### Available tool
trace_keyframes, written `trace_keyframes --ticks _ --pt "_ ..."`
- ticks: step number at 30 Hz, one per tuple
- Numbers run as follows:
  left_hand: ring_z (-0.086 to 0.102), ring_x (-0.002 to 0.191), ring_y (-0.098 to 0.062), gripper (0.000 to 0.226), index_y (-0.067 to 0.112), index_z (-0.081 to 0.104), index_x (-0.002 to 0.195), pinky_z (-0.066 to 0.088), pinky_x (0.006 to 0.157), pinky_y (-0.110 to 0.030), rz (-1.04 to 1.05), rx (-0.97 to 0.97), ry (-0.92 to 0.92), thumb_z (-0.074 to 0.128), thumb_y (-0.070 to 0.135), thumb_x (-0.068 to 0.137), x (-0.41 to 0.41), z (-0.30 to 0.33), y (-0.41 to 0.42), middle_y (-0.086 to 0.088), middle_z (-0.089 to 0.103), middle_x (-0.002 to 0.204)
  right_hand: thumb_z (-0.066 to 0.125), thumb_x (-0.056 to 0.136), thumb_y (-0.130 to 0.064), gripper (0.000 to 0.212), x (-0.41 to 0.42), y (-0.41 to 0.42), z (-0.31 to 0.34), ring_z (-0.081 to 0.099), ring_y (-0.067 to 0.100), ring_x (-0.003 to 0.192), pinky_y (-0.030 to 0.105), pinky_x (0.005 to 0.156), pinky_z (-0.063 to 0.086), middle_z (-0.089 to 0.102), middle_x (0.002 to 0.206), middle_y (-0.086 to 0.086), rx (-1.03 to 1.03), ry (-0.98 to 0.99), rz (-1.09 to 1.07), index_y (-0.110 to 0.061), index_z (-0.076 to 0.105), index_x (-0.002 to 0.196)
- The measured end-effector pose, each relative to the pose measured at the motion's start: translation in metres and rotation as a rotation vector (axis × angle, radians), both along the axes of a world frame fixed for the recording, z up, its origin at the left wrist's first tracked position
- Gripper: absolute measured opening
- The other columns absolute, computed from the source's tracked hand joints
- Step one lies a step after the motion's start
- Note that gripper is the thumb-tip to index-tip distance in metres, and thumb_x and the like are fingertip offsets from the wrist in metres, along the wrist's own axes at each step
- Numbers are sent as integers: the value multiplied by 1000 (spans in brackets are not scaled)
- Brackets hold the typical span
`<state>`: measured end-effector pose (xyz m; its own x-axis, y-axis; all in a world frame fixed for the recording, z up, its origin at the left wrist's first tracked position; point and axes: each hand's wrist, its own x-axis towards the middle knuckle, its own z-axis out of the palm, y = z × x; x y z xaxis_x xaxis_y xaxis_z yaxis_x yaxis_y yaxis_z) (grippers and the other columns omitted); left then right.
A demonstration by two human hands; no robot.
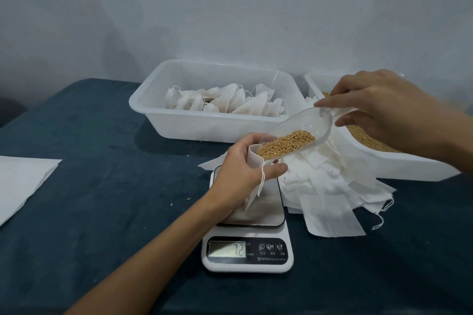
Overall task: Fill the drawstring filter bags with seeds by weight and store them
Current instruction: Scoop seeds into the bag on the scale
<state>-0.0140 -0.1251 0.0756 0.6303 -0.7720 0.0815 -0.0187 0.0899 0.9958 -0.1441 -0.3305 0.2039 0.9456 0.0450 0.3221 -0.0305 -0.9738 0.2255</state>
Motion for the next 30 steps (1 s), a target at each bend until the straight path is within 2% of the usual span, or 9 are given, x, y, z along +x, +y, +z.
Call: trace_keyframes --ticks 3,8,14,18,20,21,24,30 --pt "73 108 -17 50 25 67 124 53 107 -48 3 6 -11 87 8 82 0 -1 0 -4 72 127 78 83 -7 42 0 0 -1 60 33 95 46 86 40 68 105 3 4 1 2 -18 72 124" --pt "71 113 -21 49 27 67 122 52 107 -50 12 18 -22 88 9 81 1 -2 0 -5 71 128 79 83 -8 42 0 -1 -1 60 32 94 47 86 41 68 105 3 -1 3 8 -18 73 123" --pt "74 107 -20 49 23 67 123 55 105 -43 2 12 -9 87 6 82 1 -1 0 -12 68 131 80 82 -7 43 1 -3 -2 61 32 92 46 86 41 68 103 3 -13 -3 21 -18 73 123" --pt "70 116 -20 48 23 67 122 55 105 -40 6 19 -8 86 6 82 1 -1 0 -8 69 130 80 81 -7 42 2 -4 -3 61 33 92 46 85 40 68 103 3 -12 -11 30 -18 74 122" --pt "72 110 -16 47 23 68 121 56 102 -38 5 14 -5 86 5 81 1 -1 0 -6 71 127 80 81 -7 42 2 -4 -4 60 34 92 45 86 39 68 102 3 -7 -14 33 -18 74 121" --pt "72 110 -17 47 25 68 120 55 103 -40 9 15 -9 87 5 81 2 -1 0 -5 71 127 81 81 -7 43 1 -5 -4 61 34 92 45 86 39 68 102 3 -6 -16 33 -18 73 121" --pt "63 128 -26 48 32 70 118 49 111 -52 20 31 -27 89 11 80 2 -2 0 1 69 131 81 81 -6 43 1 -5 -5 61 34 91 45 85 40 68 102 3 -5 -19 36 -18 74 121" --pt "61 130 -28 50 36 70 117 47 112 -53 10 24 -15 90 19 74 2 -1 0 -4 68 134 82 79 -5 43 1 -4 -4 62 34 90 46 84 42 68 100 4 -32 -26 50 -17 74 120"
